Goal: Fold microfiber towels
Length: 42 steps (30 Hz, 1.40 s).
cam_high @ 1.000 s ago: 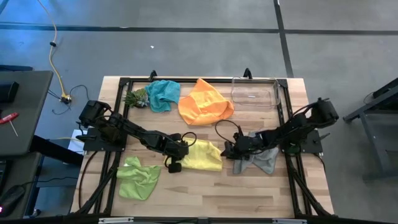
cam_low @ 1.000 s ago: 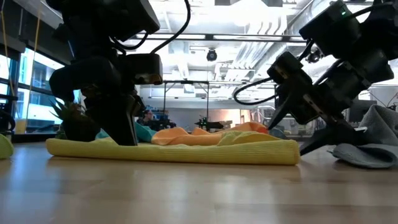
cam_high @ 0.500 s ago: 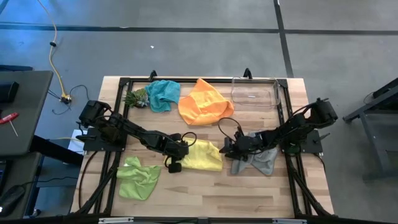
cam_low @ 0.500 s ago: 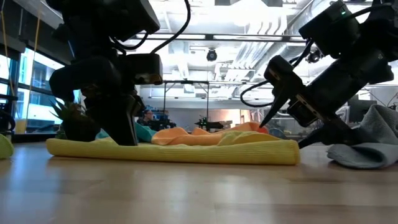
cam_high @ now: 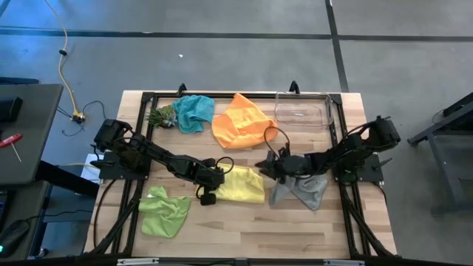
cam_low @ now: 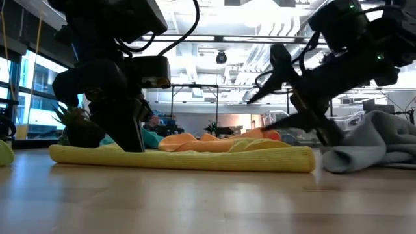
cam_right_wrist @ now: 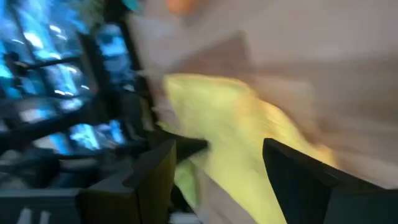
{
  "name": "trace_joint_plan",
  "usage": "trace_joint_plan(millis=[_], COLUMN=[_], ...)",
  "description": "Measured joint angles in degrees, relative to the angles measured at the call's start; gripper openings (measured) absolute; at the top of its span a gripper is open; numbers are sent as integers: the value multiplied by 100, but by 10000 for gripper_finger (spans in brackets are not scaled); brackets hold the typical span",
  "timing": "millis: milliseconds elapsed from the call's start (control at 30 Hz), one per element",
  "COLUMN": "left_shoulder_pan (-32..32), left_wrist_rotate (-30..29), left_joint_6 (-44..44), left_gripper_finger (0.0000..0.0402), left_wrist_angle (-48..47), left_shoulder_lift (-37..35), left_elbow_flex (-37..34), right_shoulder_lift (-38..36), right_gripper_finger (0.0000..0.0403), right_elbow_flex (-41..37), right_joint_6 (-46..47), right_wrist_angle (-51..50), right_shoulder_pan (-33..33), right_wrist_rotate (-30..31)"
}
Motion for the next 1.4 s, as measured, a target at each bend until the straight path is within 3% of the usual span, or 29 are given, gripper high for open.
trace_joint_plan(millis=[200,333,533,700,933,1167,1400], left_shoulder_pan=[0,2,2,1,129,256,258], left_wrist_rotate=[19,127,140,141,197,253,341], left_joint_6=[7,39,-17,-4,-94,-96,-94], left_gripper_finger=[1,0,0,0,0,1,0], left_wrist_angle=[39,61,63,90,106,146,146], left_shoulder_lift=[0,0,0,2,2,4,4], left_elbow_flex=[0,0,0,0,0,0,0], right_shoulder_lift=[-121,-526,-1470,-1825,-908,47,279], right_gripper_finger=[234,234,234,234,234,233,233], right_elbow_flex=[0,-2,-2,193,697,1145,1443], right_joint_6=[-940,-1670,-1912,-974,-348,-320,-113], right_wrist_angle=[870,726,-1095,-2916,-3288,-3546,-3391], right_shoulder_pan=[-239,-332,-324,-124,201,149,96], right_wrist_rotate=[43,-25,-156,-868,-1637,-1518,-1051])
